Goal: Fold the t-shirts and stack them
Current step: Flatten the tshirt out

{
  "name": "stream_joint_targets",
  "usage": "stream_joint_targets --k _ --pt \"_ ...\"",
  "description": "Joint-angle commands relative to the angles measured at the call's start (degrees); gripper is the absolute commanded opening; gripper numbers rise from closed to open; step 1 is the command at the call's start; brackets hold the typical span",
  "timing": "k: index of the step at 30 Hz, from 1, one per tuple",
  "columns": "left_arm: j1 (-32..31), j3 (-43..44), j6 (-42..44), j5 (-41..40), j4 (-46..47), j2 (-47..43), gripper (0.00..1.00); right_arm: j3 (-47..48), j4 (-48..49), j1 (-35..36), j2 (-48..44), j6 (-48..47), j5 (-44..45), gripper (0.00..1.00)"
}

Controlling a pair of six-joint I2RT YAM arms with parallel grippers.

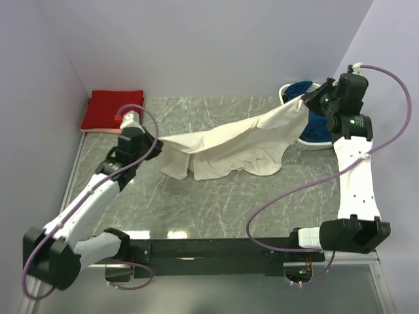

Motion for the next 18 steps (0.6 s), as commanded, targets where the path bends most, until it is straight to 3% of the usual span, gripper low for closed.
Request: stream_joint_targets --k 1,11,18 --pt "0.4 7.1 2.7 -1.7 -6.2 -7.0 0.00 5.0 1.2 -1.3 -7.0 1.3 -1.3 0.00" --pt "0.6 23.8 4.1 -5.4 -17.8 -23.8 0.00 13.1 -5.0 -1.8 -22.0 0.7 -0.8 0.00" --pt "0.5 33.3 5.9 -8.4 -19.7 -25.7 0.00 23.4 -7.4 -1.8 -25.0 0.2 -1.3 0.00"
